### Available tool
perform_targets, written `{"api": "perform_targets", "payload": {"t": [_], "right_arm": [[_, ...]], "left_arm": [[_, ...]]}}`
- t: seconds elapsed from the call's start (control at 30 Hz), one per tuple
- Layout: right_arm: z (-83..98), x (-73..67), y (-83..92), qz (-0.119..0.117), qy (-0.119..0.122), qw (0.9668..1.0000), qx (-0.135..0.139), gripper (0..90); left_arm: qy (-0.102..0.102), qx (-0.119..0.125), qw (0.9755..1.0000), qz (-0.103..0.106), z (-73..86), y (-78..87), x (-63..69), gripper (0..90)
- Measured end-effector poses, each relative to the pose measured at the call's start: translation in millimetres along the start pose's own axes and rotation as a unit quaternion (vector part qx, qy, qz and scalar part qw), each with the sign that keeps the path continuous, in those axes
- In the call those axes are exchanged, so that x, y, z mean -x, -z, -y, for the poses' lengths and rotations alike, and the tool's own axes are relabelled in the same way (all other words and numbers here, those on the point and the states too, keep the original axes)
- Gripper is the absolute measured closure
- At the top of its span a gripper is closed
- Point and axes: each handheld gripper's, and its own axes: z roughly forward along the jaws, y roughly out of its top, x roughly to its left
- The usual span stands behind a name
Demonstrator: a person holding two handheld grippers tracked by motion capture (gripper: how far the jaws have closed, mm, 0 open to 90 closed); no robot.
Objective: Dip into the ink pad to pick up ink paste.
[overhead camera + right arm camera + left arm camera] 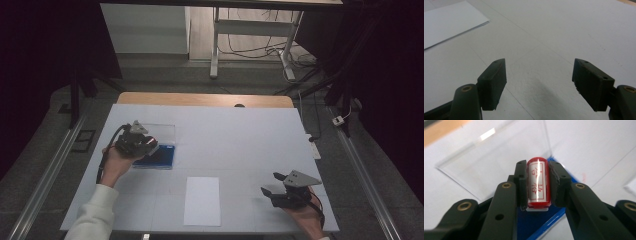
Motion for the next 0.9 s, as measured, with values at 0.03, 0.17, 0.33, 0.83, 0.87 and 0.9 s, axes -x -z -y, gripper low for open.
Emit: {"api": "perform_targets", "payload": {"t": [0.03, 0.17, 0.33, 0.83, 0.87, 0.9], "right_arm": [[0.0, -0.3, -0.4, -0.001, 0.0, 1.0, 0.002, 27.1], [-0.7, -1.1, 0.0, 0.001, 0.005, 1.0, -0.001, 27.1], [-0.1, -0.7, -0.5, -0.002, 0.001, 1.0, 0.002, 27.2], [0.9, -0.3, -1.1, -0.002, 0.0, 1.0, -0.003, 27.2], [0.9, -0.3, -1.1, -0.001, 0.0, 1.0, -0.004, 27.3], [1.0, -0.3, -1.2, -0.002, 0.001, 1.0, -0.004, 27.3]], "left_arm": [[0.001, 0.004, 1.0, 0.003, -0.8, 3.3, 0.5, 70.4], [0.004, 0.017, 0.9998, 0.01, -2.9, 11.1, 1.3, 70.4], [0.008, 0.013, 0.9998, 0.014, -1.9, 10.2, -0.8, 70.4], [0.025, -0.029, 0.9992, 0.007, 12.4, -16.8, -11.2, 70.3], [0.025, -0.031, 0.9992, 0.008, 13.1, -18.4, -11.5, 70.4], [0.026, -0.033, 0.9991, 0.01, 14.0, -20.1, -11.8, 70.4]]}}
